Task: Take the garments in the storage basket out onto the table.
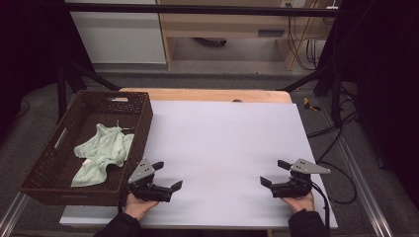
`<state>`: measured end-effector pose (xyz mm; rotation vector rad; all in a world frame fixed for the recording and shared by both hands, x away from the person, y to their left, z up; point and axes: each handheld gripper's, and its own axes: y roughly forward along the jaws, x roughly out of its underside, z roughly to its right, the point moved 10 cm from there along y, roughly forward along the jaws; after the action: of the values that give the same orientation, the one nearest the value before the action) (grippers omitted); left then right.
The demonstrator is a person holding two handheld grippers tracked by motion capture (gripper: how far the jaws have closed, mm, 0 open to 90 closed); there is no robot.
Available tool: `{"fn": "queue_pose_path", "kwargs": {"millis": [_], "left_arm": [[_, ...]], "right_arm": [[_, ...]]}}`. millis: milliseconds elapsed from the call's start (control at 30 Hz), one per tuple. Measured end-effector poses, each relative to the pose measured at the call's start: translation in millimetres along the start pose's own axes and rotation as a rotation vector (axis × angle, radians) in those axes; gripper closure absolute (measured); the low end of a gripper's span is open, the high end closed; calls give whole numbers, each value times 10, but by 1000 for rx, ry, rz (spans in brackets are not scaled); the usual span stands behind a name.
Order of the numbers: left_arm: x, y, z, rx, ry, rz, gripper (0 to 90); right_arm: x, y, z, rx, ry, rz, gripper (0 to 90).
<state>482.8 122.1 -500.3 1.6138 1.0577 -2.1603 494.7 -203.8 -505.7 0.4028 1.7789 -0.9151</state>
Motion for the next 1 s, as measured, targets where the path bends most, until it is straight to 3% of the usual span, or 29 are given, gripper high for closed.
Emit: {"fn": "queue_pose_path", "kwargs": {"millis": [1000], "left_arm": [[-90,-37,-6,-35,12,4,3]], "right_arm": [[16,-5,-24,-3,-7,-9,7]]}}
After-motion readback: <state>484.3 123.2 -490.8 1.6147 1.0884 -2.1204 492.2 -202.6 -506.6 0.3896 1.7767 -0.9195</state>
